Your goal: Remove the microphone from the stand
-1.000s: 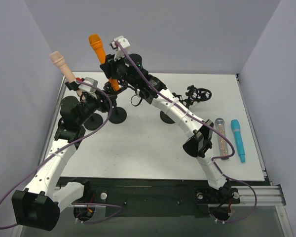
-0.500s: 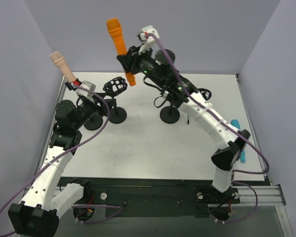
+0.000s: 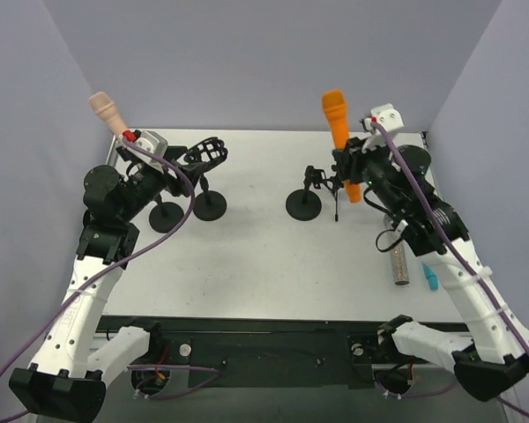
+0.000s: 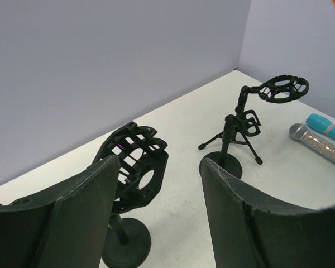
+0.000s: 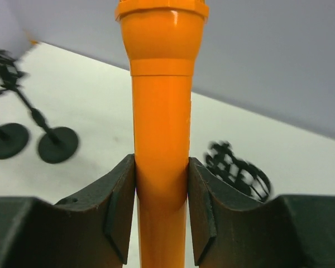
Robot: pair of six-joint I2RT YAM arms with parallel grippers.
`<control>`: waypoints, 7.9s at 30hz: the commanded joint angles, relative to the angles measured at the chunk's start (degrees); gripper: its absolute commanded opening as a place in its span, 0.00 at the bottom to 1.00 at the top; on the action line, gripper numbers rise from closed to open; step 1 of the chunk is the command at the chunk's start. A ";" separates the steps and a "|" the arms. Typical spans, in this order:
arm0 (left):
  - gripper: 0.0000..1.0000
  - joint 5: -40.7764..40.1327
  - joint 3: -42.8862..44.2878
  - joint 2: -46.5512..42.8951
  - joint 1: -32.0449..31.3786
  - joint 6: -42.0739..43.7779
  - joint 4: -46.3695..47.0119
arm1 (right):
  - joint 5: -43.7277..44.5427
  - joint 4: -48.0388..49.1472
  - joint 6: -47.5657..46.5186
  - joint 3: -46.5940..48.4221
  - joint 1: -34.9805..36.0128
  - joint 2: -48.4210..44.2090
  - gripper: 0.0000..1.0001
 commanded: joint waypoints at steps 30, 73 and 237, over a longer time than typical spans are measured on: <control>0.70 0.99 8.34 5.26 0.37 7.46 -5.01 | -0.50 -24.34 -15.92 -22.32 -47.95 15.03 0.00; 0.70 4.51 6.94 4.21 2.04 8.34 -6.42 | -0.44 -21.70 -16.45 -24.95 -48.04 22.06 0.40; 0.77 19.72 -18.45 -16.79 1.51 -5.01 -5.11 | -7.56 -78.64 -17.86 60.47 20.60 43.76 0.63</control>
